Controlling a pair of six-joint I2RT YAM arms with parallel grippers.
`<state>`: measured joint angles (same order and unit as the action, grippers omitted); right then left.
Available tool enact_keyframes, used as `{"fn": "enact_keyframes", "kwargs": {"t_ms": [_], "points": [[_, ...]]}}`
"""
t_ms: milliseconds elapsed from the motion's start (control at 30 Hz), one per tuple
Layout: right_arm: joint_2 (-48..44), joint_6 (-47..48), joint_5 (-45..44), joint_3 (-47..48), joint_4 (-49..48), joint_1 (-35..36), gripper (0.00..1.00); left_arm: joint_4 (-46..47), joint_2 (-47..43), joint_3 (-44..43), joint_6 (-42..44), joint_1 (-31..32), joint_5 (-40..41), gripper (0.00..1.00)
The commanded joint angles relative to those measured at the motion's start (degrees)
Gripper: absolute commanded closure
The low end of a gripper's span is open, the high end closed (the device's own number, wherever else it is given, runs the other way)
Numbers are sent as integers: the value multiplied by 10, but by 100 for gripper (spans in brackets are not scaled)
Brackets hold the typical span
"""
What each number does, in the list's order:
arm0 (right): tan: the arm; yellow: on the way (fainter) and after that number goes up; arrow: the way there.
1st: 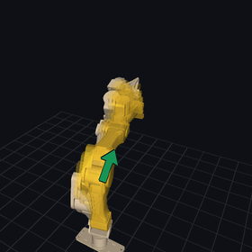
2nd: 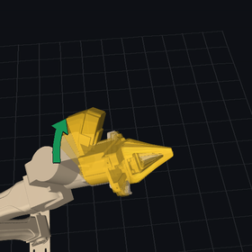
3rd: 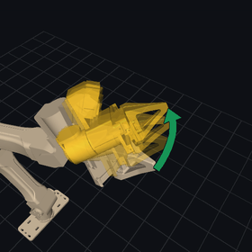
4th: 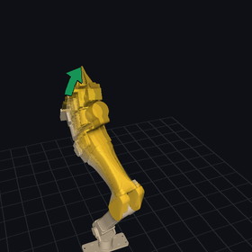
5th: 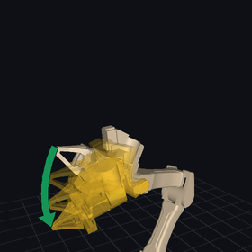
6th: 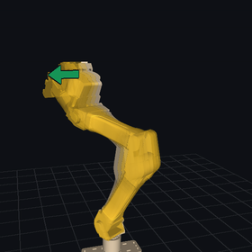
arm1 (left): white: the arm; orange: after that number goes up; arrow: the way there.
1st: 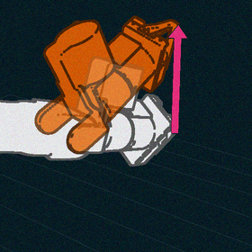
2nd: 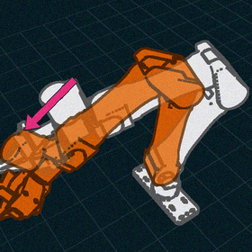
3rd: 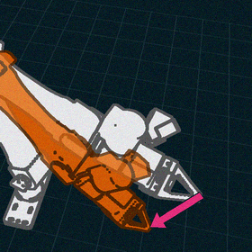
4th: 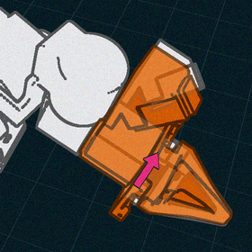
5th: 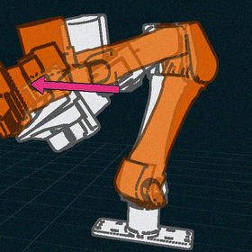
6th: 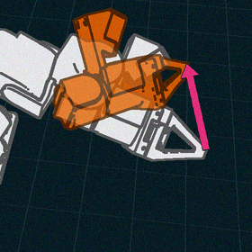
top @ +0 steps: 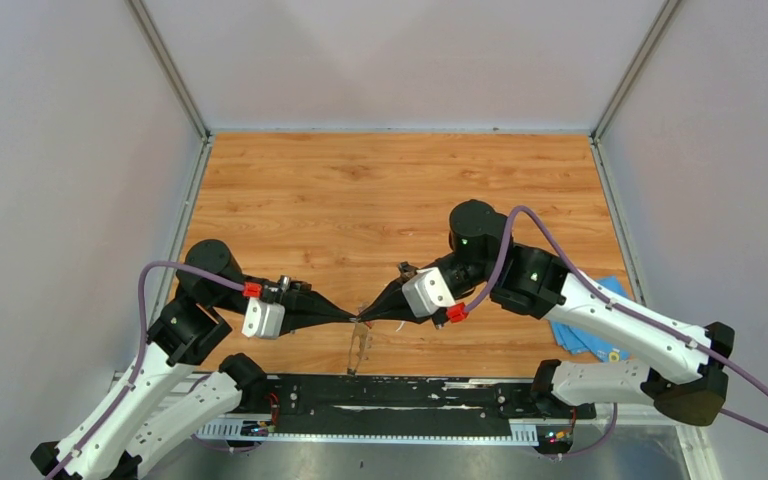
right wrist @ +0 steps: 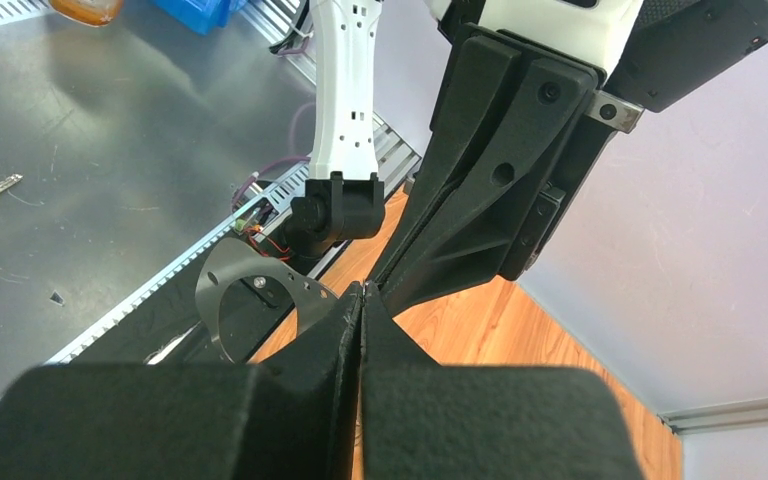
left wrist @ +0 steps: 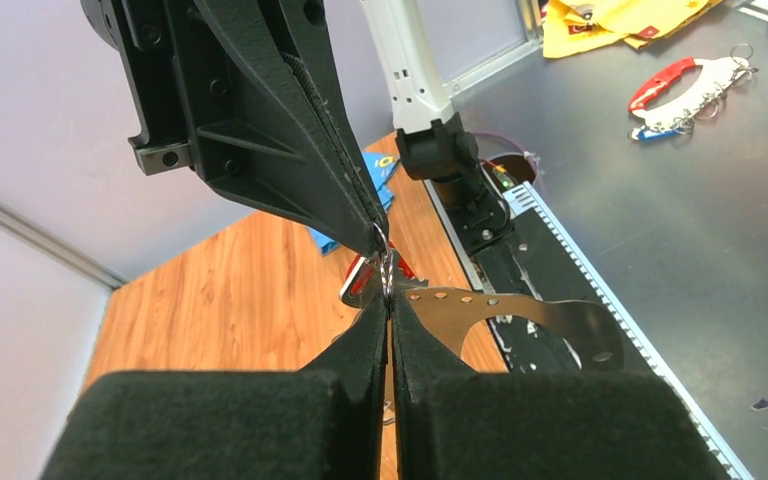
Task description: Put the keys on the keyring
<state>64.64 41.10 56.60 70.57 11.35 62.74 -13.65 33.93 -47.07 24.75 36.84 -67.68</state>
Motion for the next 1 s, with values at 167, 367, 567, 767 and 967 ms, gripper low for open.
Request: {"fn": "enact_keyframes", "kwargs": {"t_ms": [167,367,567,767,967], "points": [[16,-16,18,12,-20,12,100,-5,-3,-14,12,1,6,100],[22,-18,7,12,-20,13,100,-9,-5,-15,15,1,5,100],[33,-19,-27,15,-17,16,100,-11,-7,-15,21,1,4,100],[47,-24,-51,19,-12,16,100,-22,-8,-20,35,1,3,100],[50,-30,-63,22,-9,16,100,-30,-8,-25,44,1,0,100]]}}
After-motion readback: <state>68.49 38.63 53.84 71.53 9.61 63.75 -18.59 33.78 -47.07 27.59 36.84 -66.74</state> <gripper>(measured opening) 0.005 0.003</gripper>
